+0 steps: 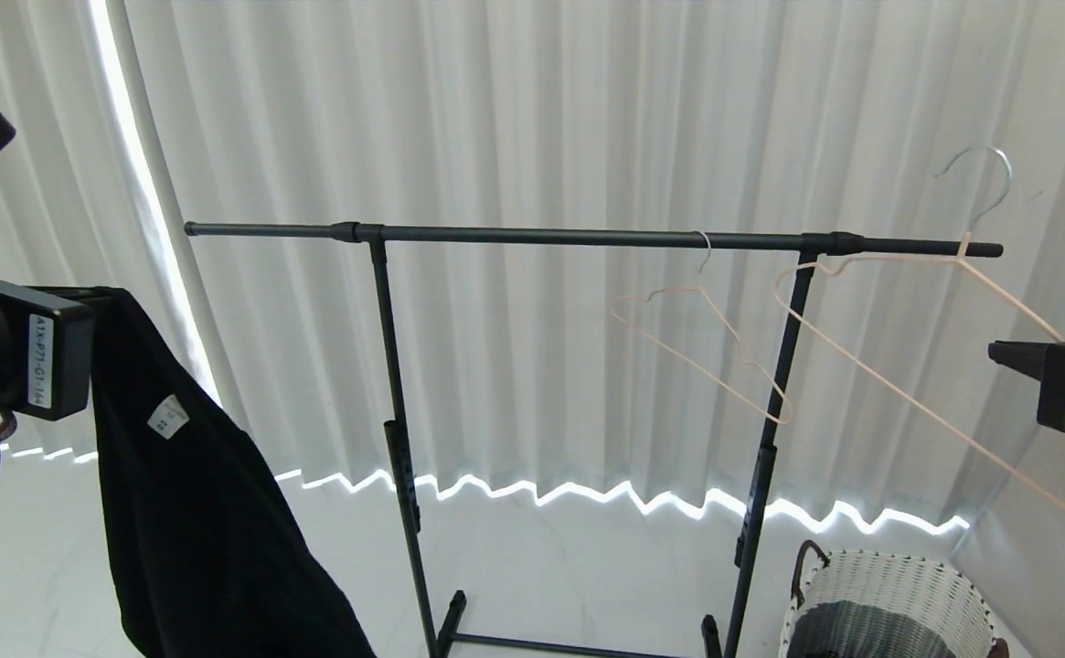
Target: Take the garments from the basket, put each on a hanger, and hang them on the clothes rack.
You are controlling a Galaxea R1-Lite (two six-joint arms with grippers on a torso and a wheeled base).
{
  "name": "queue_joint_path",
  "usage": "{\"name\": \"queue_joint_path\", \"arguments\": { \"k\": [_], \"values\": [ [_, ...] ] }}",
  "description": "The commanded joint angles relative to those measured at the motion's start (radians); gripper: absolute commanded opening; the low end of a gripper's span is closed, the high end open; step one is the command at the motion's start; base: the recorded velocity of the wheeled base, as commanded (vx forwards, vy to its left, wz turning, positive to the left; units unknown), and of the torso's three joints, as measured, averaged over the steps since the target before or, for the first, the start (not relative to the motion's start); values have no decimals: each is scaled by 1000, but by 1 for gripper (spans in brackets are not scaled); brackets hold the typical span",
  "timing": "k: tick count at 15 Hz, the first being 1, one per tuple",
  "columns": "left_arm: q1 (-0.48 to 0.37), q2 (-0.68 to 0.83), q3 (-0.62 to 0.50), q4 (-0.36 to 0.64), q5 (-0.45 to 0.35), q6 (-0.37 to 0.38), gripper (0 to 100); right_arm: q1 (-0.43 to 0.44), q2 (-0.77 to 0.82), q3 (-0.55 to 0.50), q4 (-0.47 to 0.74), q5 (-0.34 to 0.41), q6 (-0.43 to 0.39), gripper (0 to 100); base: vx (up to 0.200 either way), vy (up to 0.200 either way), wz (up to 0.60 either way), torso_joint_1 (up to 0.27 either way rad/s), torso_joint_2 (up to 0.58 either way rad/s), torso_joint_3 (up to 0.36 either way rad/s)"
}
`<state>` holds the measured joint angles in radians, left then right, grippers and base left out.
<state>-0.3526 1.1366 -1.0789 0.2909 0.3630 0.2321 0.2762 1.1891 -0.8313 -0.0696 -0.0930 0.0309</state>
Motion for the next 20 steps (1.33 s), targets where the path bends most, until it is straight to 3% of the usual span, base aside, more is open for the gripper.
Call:
{"name": "queue_joint_path", "arguments": {
  "k": [1,11,17,20],
  "values": [
    [1,2,-1,1,1,0,0,31,-19,0,-1,1,0,0,0,200,0,-2,-2,2],
    [0,3,-1,-1,1,0,0,95,-22,4,-19,1,3,0,0,200,0,4,3,1],
    [-3,6,11,-2,1,1,0,195,0,6,-35,7,11,0,0,0,0,0,0,0],
    [-11,43,22,-2,2,-4,0,265,0,26,-35,58,38,0,0,0,0,0,0,0]
  ]
}}
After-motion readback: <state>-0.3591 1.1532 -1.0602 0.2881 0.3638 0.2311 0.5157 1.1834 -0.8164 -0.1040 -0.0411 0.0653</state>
